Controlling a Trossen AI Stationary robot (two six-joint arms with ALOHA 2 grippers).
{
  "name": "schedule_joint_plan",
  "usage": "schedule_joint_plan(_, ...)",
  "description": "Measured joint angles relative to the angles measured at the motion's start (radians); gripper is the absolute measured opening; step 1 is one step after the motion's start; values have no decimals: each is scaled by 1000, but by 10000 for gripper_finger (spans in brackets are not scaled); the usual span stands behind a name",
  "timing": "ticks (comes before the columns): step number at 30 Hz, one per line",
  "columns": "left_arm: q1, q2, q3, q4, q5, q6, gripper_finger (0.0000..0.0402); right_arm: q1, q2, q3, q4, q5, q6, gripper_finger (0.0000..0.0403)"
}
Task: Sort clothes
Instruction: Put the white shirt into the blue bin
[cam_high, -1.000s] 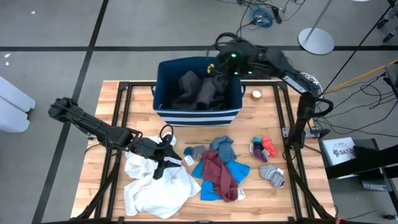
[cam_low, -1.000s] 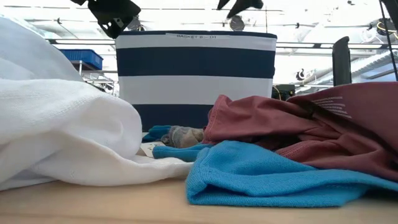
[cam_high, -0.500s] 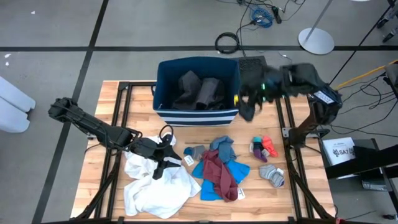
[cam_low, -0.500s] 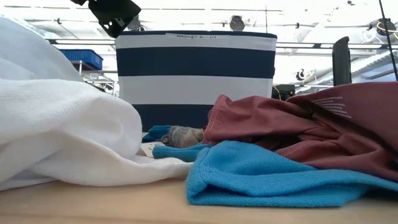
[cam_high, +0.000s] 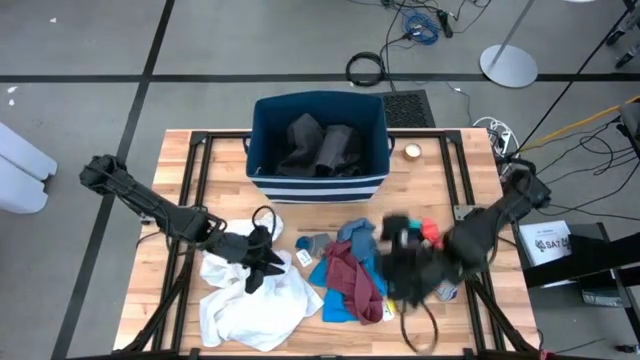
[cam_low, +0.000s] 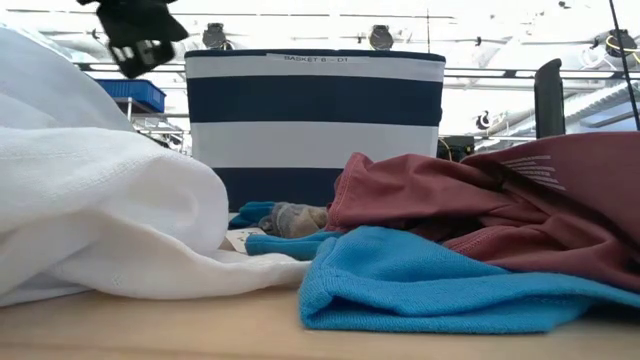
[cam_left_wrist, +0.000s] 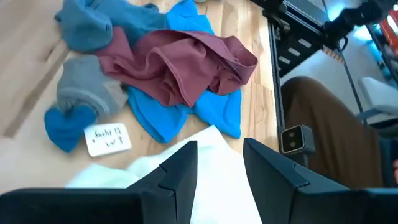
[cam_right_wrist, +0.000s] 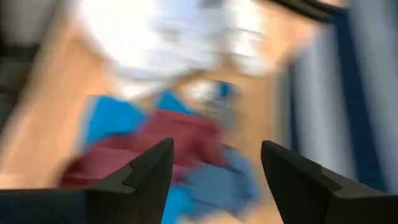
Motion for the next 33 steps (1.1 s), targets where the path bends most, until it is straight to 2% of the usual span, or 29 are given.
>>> schedule_joint_plan(4, -37, 2, 0, 68, -17, 4, 139, 15, -73, -314, 460, -185, -30, 229)
schedule_joint_plan(7, -58, 2, 13, 122, -22, 8, 139, 4, -107, -510, 787, -259, -52, 229)
schedule_joint_plan(9, -82, 2, 55, 71, -17, 7, 136, -8, -117, -600, 952, -274, -75, 229)
schedule_joint_plan(11, -102, 2, 117, -55, -23, 4, 131, -28, -118, -662, 1059, -273, -82, 229)
schedule_joint_plan(16, -131, 42, 268, -308, -85, 35, 115, -76, -113, -727, 1160, -272, -55, 229)
schedule_joint_plan(18, -128, 80, 296, -371, -78, 44, 111, -91, -113, -728, 1158, -273, -38, 229)
schedule_joint_plan(21, -110, 143, 304, -448, -13, 31, 110, -101, -112, -728, 1158, -272, -9, 229)
schedule_joint_plan(25, -71, 227, 304, -514, 5, 32, 109, -101, -112, -728, 1156, -273, -11, 229)
schedule_joint_plan(33, -14, 337, 304, -534, 59, 81, 109, -100, -112, -728, 1153, -274, -19, 229)
